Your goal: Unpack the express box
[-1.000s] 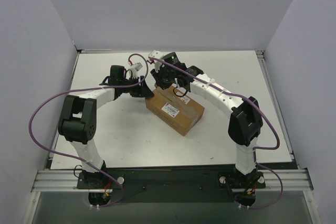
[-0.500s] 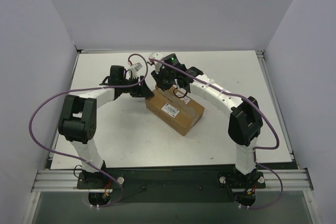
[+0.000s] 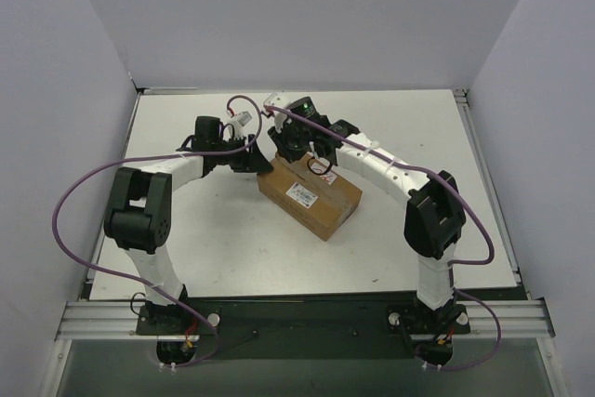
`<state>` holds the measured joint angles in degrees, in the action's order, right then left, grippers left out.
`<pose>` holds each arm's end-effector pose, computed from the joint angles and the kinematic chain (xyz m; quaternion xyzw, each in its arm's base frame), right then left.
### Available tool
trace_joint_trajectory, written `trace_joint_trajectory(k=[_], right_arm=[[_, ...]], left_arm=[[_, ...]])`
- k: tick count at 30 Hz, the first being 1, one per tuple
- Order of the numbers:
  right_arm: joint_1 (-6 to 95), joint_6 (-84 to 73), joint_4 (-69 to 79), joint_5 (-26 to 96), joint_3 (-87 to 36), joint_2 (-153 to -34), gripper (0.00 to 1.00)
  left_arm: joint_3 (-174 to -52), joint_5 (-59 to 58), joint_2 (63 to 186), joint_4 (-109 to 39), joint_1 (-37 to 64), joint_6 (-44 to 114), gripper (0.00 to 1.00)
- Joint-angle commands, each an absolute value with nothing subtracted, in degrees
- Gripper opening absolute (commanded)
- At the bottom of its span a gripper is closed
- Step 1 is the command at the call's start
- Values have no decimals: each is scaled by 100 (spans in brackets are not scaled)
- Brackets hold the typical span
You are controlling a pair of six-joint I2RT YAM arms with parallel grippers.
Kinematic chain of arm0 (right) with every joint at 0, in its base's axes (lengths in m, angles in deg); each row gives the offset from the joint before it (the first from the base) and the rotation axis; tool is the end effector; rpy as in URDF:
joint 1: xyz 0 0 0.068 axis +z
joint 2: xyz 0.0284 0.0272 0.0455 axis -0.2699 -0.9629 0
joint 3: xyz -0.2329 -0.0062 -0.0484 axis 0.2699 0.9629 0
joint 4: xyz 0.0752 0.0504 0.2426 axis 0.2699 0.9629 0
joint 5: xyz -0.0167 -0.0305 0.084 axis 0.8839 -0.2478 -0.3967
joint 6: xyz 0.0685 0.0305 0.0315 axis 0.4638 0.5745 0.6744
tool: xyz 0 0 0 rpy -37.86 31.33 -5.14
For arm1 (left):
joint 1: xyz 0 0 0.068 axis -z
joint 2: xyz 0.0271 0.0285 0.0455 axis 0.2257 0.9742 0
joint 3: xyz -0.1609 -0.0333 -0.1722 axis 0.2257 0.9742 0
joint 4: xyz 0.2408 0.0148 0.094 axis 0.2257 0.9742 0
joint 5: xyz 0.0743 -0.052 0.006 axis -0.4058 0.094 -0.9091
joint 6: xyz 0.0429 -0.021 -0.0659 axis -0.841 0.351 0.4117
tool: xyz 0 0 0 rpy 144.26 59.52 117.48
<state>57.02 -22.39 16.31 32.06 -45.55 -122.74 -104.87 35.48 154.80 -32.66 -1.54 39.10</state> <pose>0.3495 0.3251 0.2586 -0.4123 0.7431 0.2165 0.4806 0.3774 -0.1271 0.1332 0.1191 0.8515 -0.4241 0.2846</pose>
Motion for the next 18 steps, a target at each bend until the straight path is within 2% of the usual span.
trace_joint_trajectory(k=[1,9,18], right_arm=[[5750,-2289,1777,3252,-4330,-12099,0],[5741,-2351,1795,3331,-4075,-11879,0],[5758,-2439,1900,3340,-3935,-11676,0]], left_arm=[[-10531,3379,15640,-3291,-162,3826,60],[-10557,3274,15667,-3291,-153,3799,59],[-10575,3089,15684,-3062,-118,3746,47]])
